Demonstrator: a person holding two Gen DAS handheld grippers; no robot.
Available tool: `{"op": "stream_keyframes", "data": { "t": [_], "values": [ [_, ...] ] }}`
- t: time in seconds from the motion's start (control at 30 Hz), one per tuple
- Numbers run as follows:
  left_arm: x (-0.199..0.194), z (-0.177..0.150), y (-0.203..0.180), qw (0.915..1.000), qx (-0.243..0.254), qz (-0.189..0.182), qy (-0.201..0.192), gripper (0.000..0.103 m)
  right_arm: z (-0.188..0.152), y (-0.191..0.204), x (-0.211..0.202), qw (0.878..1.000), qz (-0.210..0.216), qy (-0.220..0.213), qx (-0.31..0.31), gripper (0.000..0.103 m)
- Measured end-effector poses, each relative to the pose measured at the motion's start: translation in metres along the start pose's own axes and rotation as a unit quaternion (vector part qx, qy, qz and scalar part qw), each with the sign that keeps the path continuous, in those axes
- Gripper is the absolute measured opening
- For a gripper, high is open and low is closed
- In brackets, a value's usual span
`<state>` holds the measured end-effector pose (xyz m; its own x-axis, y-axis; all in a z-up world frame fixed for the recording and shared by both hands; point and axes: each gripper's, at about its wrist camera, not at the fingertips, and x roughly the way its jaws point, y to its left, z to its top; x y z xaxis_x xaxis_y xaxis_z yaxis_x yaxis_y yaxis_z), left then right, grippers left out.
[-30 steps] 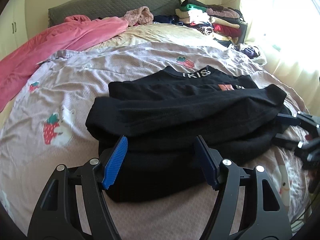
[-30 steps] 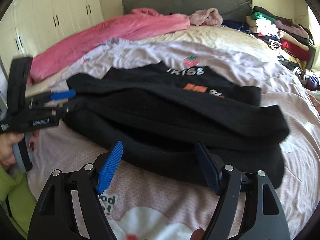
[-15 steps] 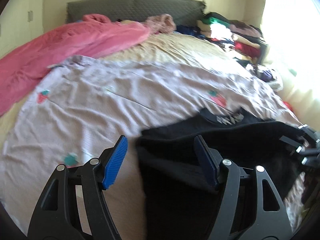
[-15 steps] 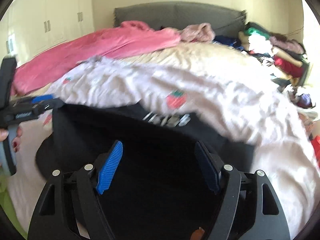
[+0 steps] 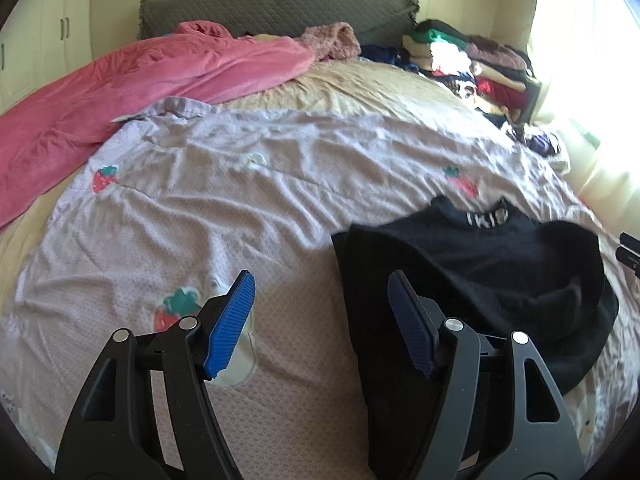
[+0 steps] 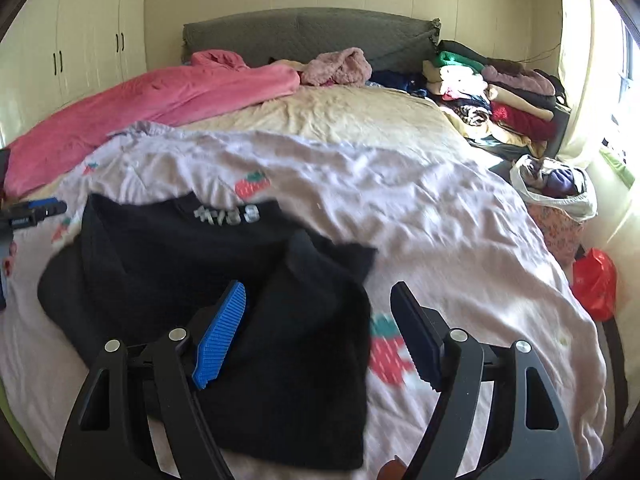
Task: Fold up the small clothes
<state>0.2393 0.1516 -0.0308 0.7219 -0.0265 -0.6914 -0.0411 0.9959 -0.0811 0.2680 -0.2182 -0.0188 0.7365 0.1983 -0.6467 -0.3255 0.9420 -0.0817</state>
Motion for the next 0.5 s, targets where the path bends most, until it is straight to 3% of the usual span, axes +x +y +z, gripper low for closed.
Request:
{"op": "stream_keyframes", "data": {
  "t": [0.17, 0.3, 0.43, 0.5],
  "values": [
    [0.011, -0.010, -0.011, 0.9995, 0.020, -0.017, 0.015, 0.061, -0.007, -0.001, 0.006, 1.000, 0.002, 0.013, -0.007, 0.074],
    [0.030, -0.008, -0.019, 0.9987, 0.023, -0.002, 0.045, 0.058, 0.004, 0.010, 0.020, 0.999, 0.033, 0.019, 0.005, 0.074],
    [0.037, -0.003, -0.024, 0.9989, 0.019, -0.015, 0.039, 0.057, 0.019, 0.024, 0.054, 0.999, 0.006, 0.047, 0.001, 0.073],
    [0.041, 0.000, -0.027, 0.9988, 0.021, -0.019, 0.039, 0.050, 0.026, 0.026, 0.070, 0.997, -0.004, 0.071, -0.005, 0.039]
  ]
}}
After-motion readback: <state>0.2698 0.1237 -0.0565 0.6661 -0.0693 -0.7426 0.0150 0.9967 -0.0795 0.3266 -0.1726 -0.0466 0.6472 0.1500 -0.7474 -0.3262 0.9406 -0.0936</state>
